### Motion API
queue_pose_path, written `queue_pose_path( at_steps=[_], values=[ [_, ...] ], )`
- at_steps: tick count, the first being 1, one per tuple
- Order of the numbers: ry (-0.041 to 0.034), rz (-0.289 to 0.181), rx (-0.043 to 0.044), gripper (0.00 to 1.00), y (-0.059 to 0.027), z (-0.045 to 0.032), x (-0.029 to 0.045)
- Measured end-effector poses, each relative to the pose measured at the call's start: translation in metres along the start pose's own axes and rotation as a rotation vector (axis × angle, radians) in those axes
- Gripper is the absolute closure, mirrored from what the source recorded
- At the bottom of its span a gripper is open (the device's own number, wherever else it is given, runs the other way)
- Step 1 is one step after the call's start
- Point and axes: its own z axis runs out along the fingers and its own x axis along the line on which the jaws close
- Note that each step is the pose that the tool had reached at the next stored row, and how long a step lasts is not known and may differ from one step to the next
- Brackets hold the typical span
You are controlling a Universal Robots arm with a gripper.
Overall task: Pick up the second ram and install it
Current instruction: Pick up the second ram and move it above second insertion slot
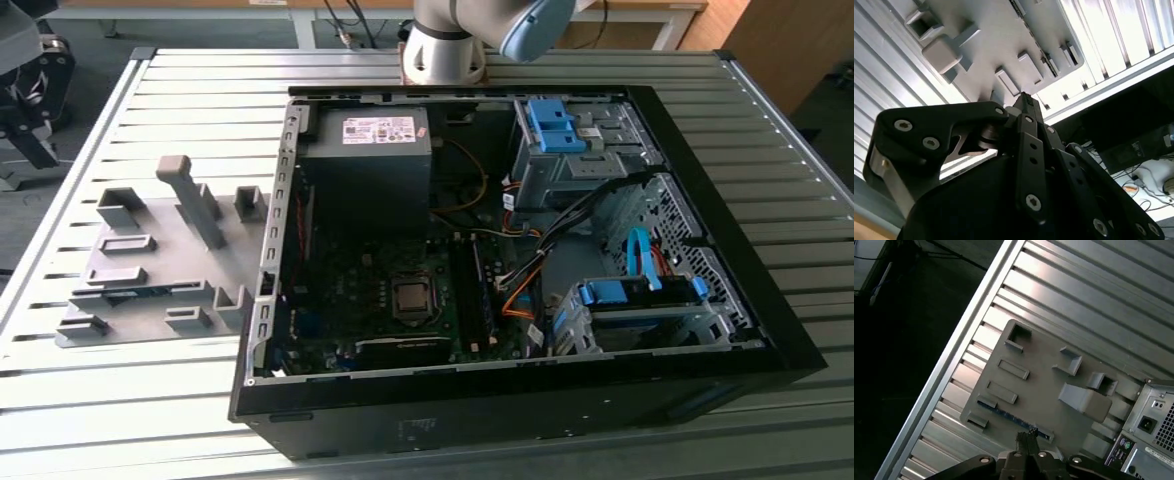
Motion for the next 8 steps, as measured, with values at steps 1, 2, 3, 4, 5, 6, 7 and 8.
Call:
queue_pose_path(
  at_steps=[1, 2, 3, 4, 5, 6, 7, 8],
  values=[
    [0.0008, -0.016, 0.0004, 0.89, 0.0, 0.0, 0.0],
    [0.0016, -0.033, 0.0008, 0.89, 0.0, 0.0001, 0.0],
    [0.0025, -0.051, 0.0013, 0.89, 0.0, 0.0001, 0.0],
    [0.0033, -0.068, 0.0017, 0.89, 0.0, 0.0001, 0.0],
    [0.0041, -0.085, 0.0021, 0.89, 0.0, 0.0002, 0.0],
    [0.005, -0.103, 0.0024, 0.89, 0.0, 0.0002, 0.0],
    [0.0057, -0.12, 0.0028, 0.89, 0.0, 0.0003, 0.0],
    [0.0065, -0.137, 0.0032, 0.89, 0.0, 0.0003, 0.0]
  ],
)
